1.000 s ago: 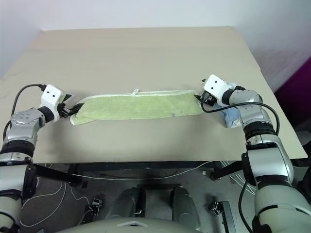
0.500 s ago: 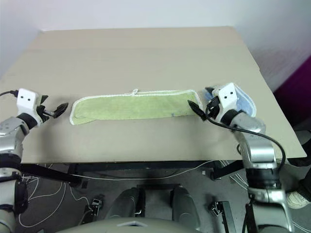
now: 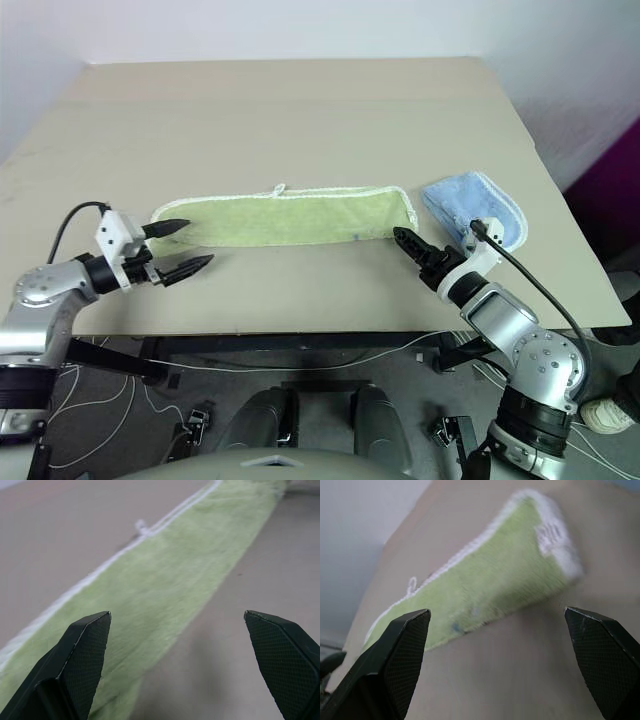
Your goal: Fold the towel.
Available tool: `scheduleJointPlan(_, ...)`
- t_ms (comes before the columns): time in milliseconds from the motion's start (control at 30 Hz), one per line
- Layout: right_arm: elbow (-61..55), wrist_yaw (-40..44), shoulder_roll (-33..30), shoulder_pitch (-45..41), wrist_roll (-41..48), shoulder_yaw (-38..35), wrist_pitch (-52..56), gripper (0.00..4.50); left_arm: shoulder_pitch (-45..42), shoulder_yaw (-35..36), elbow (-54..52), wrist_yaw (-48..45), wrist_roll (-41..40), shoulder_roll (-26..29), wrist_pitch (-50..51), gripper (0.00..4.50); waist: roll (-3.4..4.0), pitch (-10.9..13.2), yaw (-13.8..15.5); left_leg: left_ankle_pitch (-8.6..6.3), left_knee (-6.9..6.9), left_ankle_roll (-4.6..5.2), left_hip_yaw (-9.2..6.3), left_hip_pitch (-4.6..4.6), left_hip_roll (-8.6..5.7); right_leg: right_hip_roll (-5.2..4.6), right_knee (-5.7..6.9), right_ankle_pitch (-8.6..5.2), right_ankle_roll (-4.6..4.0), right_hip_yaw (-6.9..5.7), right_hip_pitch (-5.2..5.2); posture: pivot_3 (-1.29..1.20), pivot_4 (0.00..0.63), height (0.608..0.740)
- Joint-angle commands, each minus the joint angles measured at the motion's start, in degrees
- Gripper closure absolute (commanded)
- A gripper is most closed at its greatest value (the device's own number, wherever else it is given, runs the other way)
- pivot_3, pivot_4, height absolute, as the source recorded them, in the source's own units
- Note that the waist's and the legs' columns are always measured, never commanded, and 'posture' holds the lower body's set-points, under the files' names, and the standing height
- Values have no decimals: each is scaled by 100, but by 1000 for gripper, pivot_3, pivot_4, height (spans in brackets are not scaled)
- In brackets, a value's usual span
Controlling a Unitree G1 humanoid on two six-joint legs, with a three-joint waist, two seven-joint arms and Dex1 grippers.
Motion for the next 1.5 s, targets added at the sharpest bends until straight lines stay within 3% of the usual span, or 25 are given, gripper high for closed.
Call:
scheduleJointPlan(33, 109, -602, 108, -151, 607, -34, -62, 26, 58, -125, -246, -60, 24, -62, 27, 39, 0, 0, -6, 0, 0, 0, 1, 0, 0, 2, 0, 0, 0, 0, 0, 0, 150, 740)
scheduleJointPlan(167, 848, -1292, 421, -521, 739, 48, -374, 26, -25, -338, -296, -34, 89, -261, 26, 39, -2, -2, -18, 0, 3, 0, 4, 2, 2, 12, 2, 0, 0, -3, 0, 0, 150, 740)
scheduleJointPlan(600, 2219, -1430, 702, -1337, 399, 180, -1253, 26, 173, -397, -606, 201, 180, -507, 42, 39, -13, -14, -72, -1, -7, 3, 3, 71, 10, 24, -14, 0, 0, -5, 72, 0, 150, 740)
scheduleJointPlan(733, 2429, -1424, 720, -1462, 351, 169, -1369, 945, 216, -400, -616, 302, 231, -541, -5, 0, -13, -15, -116, -2, -13, 4, 3, 92, 11, 24, -21, -1, 0, -5, 95, 0, 150, 740)
scheduleJointPlan(1067, 2371, -1405, 691, -1540, 425, 132, -1442, 4464, 258, -407, -527, 404, 326, -613, -91, 0, -18, -18, -148, -2, -18, 4, -1, 96, 14, 18, -27, -1, -1, -5, 101, 0, 150, 740)
scheduleJointPlan(1233, 2140, -1365, 456, -1540, 426, 93, -1393, 4464, 278, -431, -478, 440, 385, -665, -135, 0, -15, -17, -141, -2, -20, 5, -7, 102, 14, 16, -35, -1, -2, -6, 112, 0, 150, 740)
scheduleJointPlan(1500, 1730, -1117, -443, -1747, 535, 93, -1169, 4464, 325, -418, -425, 466, 444, -682, -182, 0, 3, -5, -29, -4, -18, 7, -3, 70, 9, 9, -38, -1, -1, -4, 82, 0, 150, 740)
